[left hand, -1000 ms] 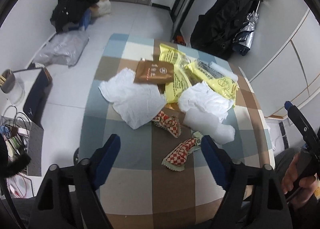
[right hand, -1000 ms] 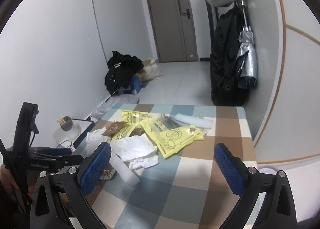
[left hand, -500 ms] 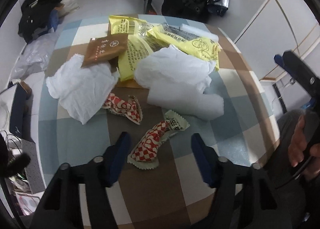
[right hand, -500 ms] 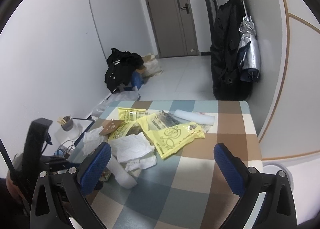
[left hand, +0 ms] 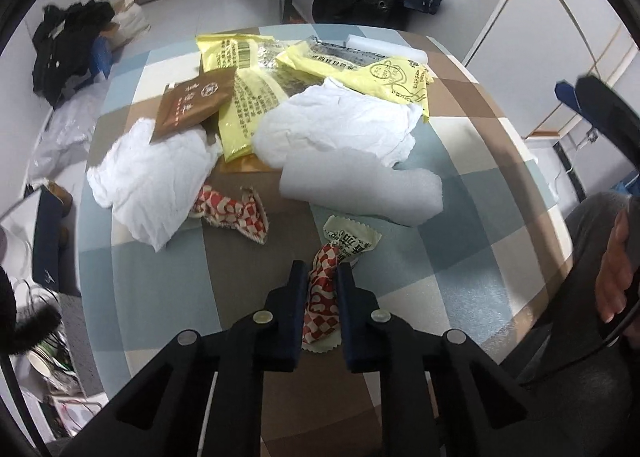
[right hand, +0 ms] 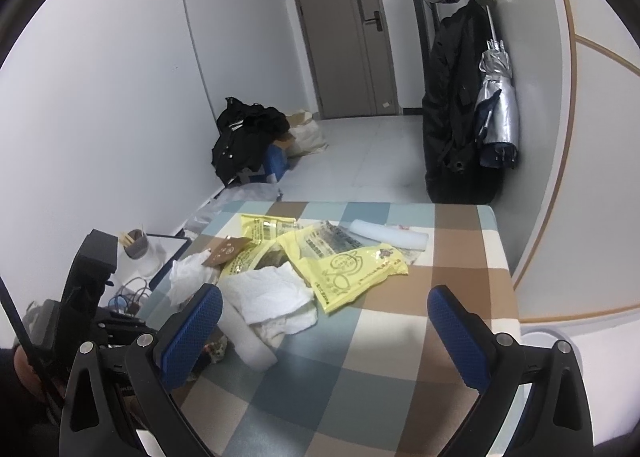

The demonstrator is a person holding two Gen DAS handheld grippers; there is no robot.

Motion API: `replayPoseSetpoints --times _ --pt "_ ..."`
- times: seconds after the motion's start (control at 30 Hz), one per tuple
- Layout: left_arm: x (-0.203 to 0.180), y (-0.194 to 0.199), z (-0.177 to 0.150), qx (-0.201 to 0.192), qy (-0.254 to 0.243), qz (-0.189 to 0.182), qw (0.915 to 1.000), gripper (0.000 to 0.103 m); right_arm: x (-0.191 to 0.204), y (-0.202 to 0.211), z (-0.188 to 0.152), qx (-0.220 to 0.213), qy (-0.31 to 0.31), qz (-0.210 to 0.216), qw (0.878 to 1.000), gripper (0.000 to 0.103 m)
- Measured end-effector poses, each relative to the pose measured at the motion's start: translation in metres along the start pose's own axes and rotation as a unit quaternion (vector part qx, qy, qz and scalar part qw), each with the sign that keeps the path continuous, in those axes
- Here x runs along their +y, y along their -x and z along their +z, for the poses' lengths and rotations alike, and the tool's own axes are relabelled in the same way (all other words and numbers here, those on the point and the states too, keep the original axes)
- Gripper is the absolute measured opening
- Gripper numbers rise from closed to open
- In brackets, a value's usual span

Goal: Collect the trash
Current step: 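Lower the left tool and grasp the red-and-white snack wrapper, then grasp the white foam block with the right tool while the left holds the wrapper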

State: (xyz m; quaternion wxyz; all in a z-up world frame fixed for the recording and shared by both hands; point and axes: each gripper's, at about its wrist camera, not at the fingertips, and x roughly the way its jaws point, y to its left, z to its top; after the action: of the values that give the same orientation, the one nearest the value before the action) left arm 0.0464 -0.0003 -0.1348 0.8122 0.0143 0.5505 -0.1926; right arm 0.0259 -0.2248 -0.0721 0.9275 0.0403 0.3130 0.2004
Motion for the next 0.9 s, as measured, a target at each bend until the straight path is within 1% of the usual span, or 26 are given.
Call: replayPoseSetpoints --times 0.1,0.2,0.27,0.33,0.43,0.57,0.7,0.87,0.9 --pt "0.005 0.003 -0.002 -0.003 0.023 -0.019 0.9995 0.01 0.004 0.003 -0.002 0.003 0.004 0.0 1.0 0.102" --pt "0.009 0.014 -0.004 -0.016 0.035 -0.037 0.9986 0.01 0.006 0.004 -0.004 0.013 0.003 0.003 1.0 0.099" --pt "0.013 0.024 -0.006 -0.029 0.044 -0.055 0.9971 0.01 0.009 0.003 -0.005 0.026 0.005 0.006 1.0 0.095" --pt "0.016 0.031 -0.007 -0.042 0.056 -0.067 0.9953 0.01 0.012 -0.002 -0.006 0.045 0.008 0.011 0.999 0.089" --pt "0.028 0.044 -0.008 -0.066 0.084 -0.087 0.9905 0.01 0.02 -0.012 -0.008 0.072 0.012 0.025 0.997 0.082" --pt "0.038 0.06 -0.006 -0.11 0.112 -0.1 0.9825 0.01 0.036 -0.025 -0.011 0.093 0.037 0.038 0.994 0.082" --pt "0.049 0.071 -0.005 -0.144 0.138 -0.11 0.9737 0.01 0.057 -0.045 -0.013 0.12 0.081 0.048 0.988 0.081" --pt "0.063 0.078 -0.004 -0.17 0.157 -0.12 0.9654 0.01 0.075 -0.072 -0.017 0.15 0.122 0.053 0.98 0.068" --pt "0.066 0.079 -0.004 -0.173 0.161 -0.122 0.964 0.01 0.078 -0.078 -0.019 0.159 0.128 0.053 0.977 0.062"
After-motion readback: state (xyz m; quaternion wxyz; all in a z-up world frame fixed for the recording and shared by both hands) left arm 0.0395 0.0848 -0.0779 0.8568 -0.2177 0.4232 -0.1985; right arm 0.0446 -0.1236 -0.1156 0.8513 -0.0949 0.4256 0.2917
